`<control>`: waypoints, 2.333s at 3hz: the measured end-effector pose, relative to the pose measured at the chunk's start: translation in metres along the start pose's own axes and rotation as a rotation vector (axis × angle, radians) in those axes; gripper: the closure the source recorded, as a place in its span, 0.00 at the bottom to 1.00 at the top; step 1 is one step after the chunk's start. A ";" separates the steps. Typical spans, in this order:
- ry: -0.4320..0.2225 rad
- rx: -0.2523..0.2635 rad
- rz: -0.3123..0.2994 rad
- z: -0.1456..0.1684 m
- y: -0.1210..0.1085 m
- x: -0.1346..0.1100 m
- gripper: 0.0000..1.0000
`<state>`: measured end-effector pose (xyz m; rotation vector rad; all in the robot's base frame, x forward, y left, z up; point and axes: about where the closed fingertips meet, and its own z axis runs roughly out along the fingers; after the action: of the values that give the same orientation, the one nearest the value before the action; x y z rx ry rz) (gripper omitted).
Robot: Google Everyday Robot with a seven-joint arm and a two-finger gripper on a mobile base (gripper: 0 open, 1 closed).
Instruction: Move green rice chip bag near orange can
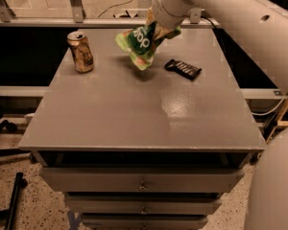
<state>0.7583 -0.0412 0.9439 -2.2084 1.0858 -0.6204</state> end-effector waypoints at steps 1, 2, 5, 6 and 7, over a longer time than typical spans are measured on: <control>-0.034 0.037 -0.004 0.015 -0.012 -0.004 1.00; -0.075 0.064 -0.019 0.032 -0.026 -0.012 1.00; -0.200 0.089 -0.043 0.075 -0.049 -0.039 1.00; -0.208 0.085 -0.044 0.080 -0.048 -0.042 0.79; -0.212 0.082 -0.045 0.082 -0.047 -0.044 0.56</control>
Offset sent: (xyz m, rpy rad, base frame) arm 0.0463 0.0505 -0.0013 0.1013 -0.0412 0.1211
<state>0.8114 0.0426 0.9112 -2.1756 0.8895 -0.4302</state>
